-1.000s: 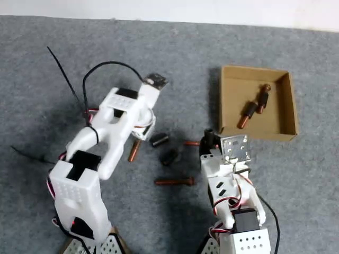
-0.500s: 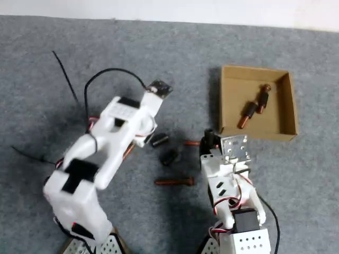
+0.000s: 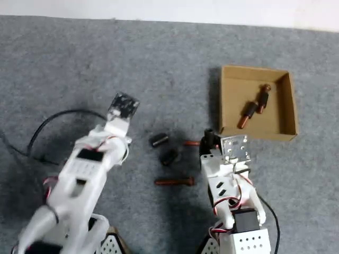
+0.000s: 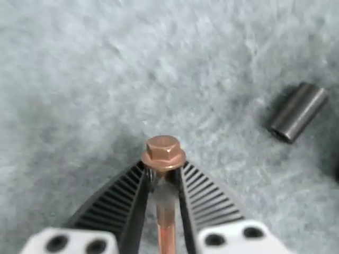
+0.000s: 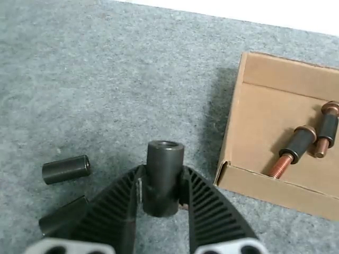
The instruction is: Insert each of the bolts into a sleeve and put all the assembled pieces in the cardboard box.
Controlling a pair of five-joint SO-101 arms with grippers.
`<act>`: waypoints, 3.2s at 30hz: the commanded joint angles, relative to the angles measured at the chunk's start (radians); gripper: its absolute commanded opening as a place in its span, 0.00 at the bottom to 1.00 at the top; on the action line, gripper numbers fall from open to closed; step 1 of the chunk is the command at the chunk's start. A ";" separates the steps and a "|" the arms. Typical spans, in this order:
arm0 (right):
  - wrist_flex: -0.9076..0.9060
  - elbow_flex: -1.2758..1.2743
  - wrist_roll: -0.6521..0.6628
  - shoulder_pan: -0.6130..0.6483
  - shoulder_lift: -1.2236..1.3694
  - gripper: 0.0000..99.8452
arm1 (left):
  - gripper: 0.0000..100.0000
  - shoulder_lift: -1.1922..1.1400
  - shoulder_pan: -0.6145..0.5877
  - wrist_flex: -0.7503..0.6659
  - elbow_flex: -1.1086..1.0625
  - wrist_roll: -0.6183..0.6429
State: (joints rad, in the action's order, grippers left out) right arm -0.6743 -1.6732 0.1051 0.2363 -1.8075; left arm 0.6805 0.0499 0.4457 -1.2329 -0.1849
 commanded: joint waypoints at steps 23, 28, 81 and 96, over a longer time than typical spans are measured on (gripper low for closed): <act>0.122 -0.147 0.008 0.295 -0.013 0.00 | 0.01 1.112 0.016 -0.126 -0.440 0.143; 0.122 -0.147 0.008 0.314 -0.013 0.00 | 0.01 1.139 0.159 -0.126 -0.429 0.143; 0.275 -0.147 0.121 0.395 -0.013 0.00 | 0.01 1.145 0.384 -0.382 -0.463 0.624; 0.294 -0.147 0.160 0.398 -0.013 0.00 | 0.01 1.145 0.453 -0.216 -0.463 0.623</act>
State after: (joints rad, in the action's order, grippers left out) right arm -0.4196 -1.6732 0.2279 0.6306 -1.8044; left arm 1.8236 0.4672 0.1834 -1.6763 0.4304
